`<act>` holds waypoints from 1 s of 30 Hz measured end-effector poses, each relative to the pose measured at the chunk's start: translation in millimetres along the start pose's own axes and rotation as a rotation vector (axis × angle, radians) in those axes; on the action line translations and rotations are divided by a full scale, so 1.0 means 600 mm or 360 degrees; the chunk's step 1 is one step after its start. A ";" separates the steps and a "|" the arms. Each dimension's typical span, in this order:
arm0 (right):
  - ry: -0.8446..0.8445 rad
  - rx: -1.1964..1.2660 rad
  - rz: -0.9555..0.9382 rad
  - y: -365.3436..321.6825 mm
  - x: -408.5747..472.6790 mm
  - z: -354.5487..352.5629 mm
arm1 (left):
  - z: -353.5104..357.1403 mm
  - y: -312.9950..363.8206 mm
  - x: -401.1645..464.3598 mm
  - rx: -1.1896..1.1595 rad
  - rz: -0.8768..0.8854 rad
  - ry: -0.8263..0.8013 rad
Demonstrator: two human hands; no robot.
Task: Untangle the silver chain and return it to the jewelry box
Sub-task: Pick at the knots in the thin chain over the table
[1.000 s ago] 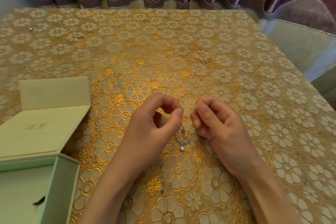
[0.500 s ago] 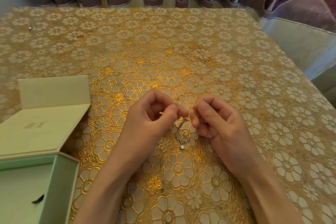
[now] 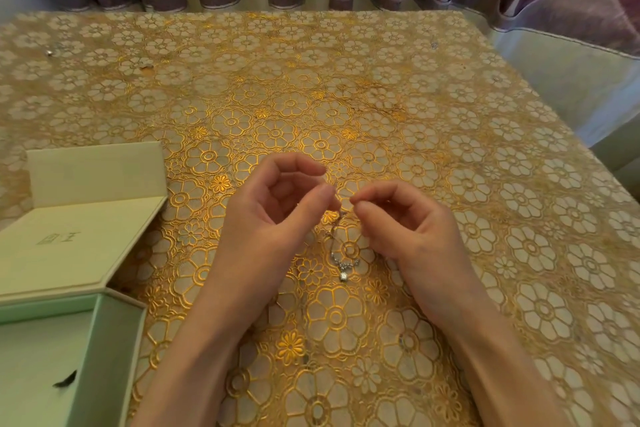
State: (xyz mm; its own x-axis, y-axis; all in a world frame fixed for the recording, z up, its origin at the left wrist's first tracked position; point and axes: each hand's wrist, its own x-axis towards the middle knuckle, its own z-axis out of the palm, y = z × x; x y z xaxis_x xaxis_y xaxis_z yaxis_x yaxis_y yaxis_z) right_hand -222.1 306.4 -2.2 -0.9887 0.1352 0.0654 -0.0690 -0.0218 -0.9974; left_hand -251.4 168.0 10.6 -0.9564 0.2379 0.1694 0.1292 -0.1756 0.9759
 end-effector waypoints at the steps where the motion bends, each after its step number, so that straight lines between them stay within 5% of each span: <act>1: 0.0012 0.0000 0.0009 0.001 0.000 0.000 | 0.000 0.000 0.000 -0.0002 0.0011 -0.0028; 12: -0.0056 0.0386 0.0111 -0.004 -0.003 0.000 | -0.006 -0.006 0.000 -0.0217 -0.0064 -0.0176; 17: -0.0063 0.0253 0.0058 -0.004 -0.005 0.002 | -0.007 -0.006 0.002 -0.0356 -0.0101 -0.0080; 30: -0.0103 0.0328 0.0059 -0.003 -0.004 0.001 | 0.002 -0.005 0.002 -0.0014 -0.0021 -0.0066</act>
State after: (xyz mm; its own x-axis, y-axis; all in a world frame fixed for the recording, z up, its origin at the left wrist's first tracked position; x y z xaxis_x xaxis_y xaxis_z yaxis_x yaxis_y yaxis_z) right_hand -219.9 305.3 -0.3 -0.9971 0.0668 0.0370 -0.0514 -0.2288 -0.9721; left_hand -252.5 169.9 7.8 -0.9463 0.2798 0.1622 0.1141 -0.1804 0.9770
